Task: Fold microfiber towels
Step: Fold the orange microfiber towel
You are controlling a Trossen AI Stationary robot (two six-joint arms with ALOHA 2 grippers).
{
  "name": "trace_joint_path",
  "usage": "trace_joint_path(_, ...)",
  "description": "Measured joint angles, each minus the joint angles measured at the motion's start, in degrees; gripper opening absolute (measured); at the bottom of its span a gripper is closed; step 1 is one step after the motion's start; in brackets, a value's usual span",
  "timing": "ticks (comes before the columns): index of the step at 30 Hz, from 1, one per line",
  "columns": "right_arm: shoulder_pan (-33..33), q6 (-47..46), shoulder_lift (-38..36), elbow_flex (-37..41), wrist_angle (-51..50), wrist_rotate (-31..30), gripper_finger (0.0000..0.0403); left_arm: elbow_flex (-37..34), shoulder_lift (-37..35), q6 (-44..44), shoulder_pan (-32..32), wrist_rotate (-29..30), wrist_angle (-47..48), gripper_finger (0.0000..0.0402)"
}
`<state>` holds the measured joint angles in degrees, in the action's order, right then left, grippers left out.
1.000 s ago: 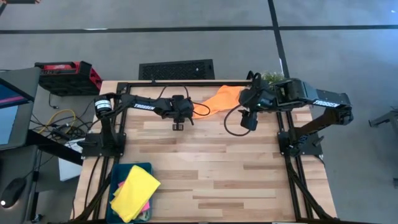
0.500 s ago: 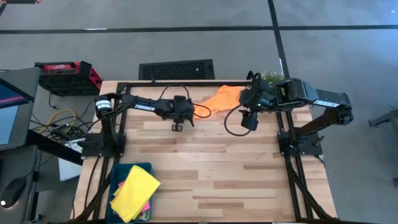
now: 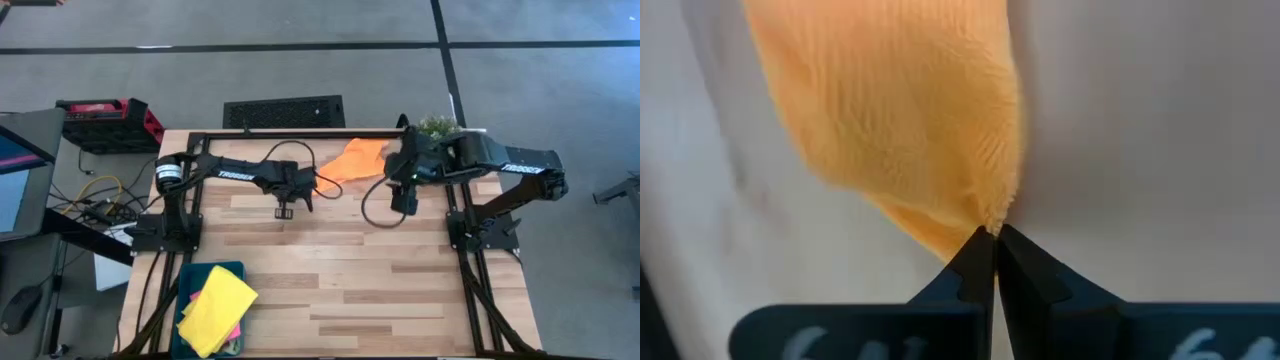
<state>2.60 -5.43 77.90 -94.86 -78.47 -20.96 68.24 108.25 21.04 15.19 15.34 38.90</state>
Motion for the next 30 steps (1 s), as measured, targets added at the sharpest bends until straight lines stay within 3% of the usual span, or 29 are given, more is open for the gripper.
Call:
trace_joint_path(4, 0.92, 5.47, 0.09, 3.51, 1.85, -0.06, 0.0260, 4.77, -3.60, -2.48, -2.81, -3.51, 6.93, 0.0001)
trace_joint_path(9, 0.72, 6.11, 1.03, 8.04, 5.07, -0.03, 0.0260, 10.47, -6.77, -7.33, -5.36, -3.61, 15.19, 0.0000)
trace_joint_path(14, 2.93, 10.82, 0.97, 13.83, 17.24, 0.07, 0.0260, 16.16, -9.05, -11.62, -7.59, -4.95, 23.97, 0.0000)
trace_joint_path(22, 5.89, 22.52, 2.11, 23.45, 45.53, -0.23, 0.0260, 25.42, -10.39, -12.30, -9.67, -5.46, 33.39, 0.0000)
trace_joint_path(30, 6.40, 25.02, 11.36, 25.76, 52.73, -3.27, 0.0260, 36.99, -10.39, -10.95, -9.67, -6.04, 43.28, 0.0000)
